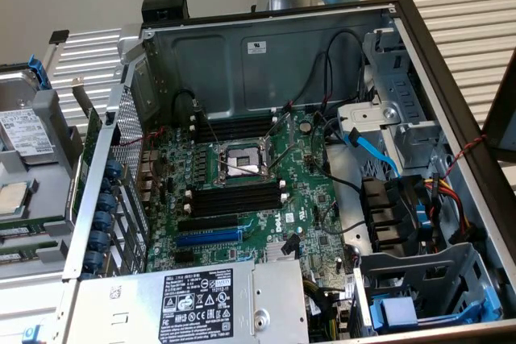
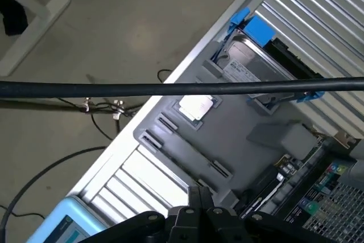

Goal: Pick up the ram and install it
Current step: 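Pick up the ram and move it above insertion slot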

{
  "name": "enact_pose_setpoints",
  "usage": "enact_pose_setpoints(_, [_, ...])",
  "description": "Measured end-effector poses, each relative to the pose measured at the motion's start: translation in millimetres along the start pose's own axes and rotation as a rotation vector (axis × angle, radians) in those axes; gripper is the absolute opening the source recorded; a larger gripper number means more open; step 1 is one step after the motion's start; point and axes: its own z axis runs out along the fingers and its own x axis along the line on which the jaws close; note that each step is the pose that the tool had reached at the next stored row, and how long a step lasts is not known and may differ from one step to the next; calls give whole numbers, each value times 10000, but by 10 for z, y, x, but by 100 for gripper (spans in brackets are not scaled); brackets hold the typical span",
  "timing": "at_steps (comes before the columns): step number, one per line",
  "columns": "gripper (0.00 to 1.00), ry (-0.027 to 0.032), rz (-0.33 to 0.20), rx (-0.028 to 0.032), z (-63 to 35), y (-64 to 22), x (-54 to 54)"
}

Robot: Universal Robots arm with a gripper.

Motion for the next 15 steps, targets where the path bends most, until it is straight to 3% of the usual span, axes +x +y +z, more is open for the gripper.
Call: enact_pose_setpoints(15, [11,149,-2721,-55,61,-4,1])
